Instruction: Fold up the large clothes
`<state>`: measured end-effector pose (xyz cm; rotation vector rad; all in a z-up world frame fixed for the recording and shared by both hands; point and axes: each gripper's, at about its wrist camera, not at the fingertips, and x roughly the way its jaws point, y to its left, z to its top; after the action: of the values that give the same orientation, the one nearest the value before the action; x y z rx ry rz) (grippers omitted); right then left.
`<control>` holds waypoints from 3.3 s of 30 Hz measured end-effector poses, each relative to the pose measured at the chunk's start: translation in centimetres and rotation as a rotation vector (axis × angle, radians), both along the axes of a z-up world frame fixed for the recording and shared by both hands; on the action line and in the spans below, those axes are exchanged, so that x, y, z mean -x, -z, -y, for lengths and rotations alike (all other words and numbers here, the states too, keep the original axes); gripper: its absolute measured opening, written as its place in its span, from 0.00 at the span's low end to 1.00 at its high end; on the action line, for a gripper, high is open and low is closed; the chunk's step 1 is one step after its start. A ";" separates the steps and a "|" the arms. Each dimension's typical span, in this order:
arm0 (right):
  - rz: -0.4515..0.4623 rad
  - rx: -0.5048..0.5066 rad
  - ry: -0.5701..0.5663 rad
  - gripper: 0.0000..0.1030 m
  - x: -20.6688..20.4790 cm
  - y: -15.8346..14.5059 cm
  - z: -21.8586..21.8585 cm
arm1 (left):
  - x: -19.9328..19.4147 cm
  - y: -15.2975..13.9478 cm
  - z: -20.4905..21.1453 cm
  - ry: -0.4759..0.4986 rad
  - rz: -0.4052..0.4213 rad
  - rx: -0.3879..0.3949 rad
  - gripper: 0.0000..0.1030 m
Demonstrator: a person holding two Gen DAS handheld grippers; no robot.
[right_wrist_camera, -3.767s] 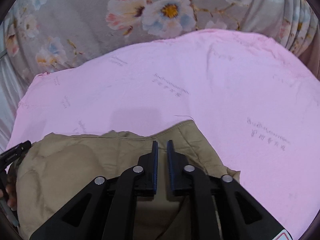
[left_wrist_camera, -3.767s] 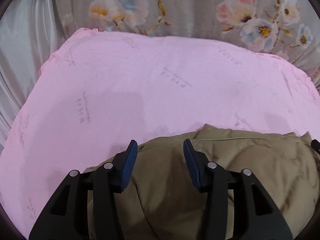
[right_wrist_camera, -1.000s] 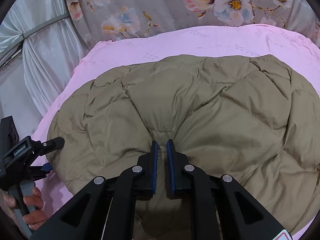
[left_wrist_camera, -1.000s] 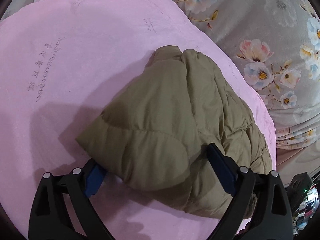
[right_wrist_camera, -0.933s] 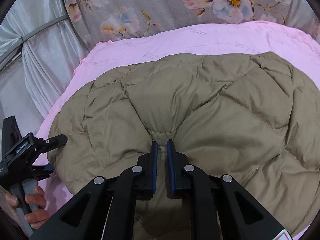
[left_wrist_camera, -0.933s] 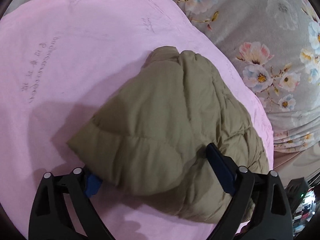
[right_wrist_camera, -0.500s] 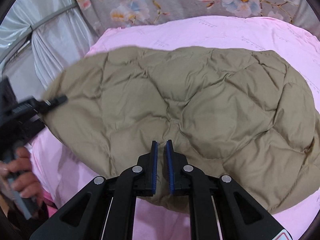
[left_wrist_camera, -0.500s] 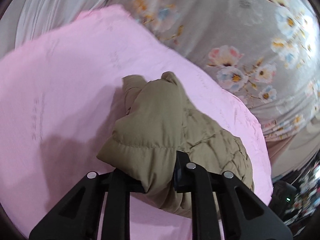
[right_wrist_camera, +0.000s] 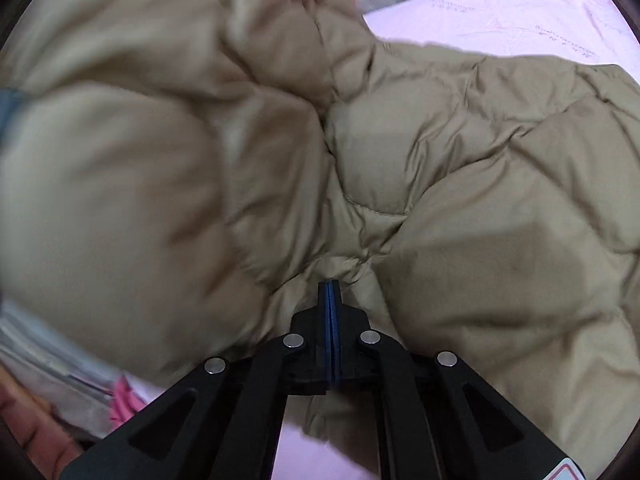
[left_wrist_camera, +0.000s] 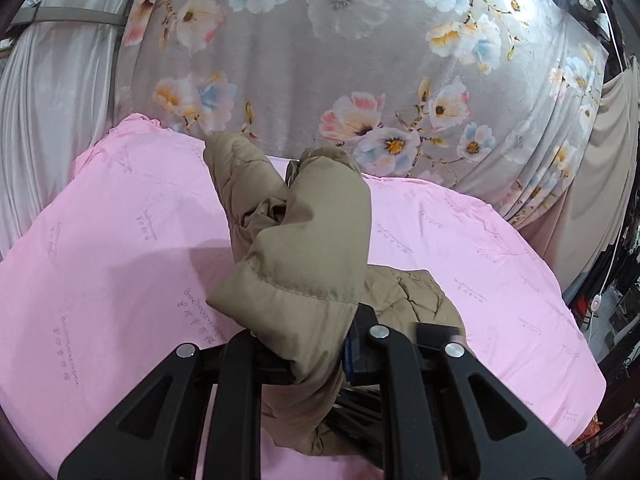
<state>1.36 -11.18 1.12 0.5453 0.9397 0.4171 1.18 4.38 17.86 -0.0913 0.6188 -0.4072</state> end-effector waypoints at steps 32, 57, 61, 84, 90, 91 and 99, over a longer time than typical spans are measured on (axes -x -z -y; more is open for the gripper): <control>-0.027 0.324 0.440 0.06 12.7 -2.7 16.0 | 4.2 10.9 17.8 0.274 -0.151 -0.293 0.14; 0.100 0.217 0.137 0.65 1.6 -10.2 9.7 | 3.1 3.1 2.9 -0.020 -0.145 -0.123 0.68; 0.020 0.243 0.104 0.39 -0.7 -7.6 7.9 | 0.8 3.2 -0.2 -0.106 -0.181 -0.114 0.68; 0.000 0.131 0.404 0.14 11.1 -1.3 18.6 | -1.8 7.2 14.4 0.115 -0.235 -0.244 0.67; -0.009 0.117 0.415 0.17 10.1 0.4 18.9 | -2.6 9.7 14.6 0.090 -0.271 -0.231 0.70; -0.011 0.108 0.418 0.17 10.1 0.8 19.0 | -2.7 9.9 14.6 0.087 -0.269 -0.241 0.71; -0.012 0.119 0.429 0.17 9.6 2.1 19.1 | -3.2 11.9 15.2 0.068 -0.248 -0.287 0.78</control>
<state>-8.20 -30.29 -0.94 0.6222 0.8255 -0.0285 4.36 -10.80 5.94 0.1560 0.9205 -0.3712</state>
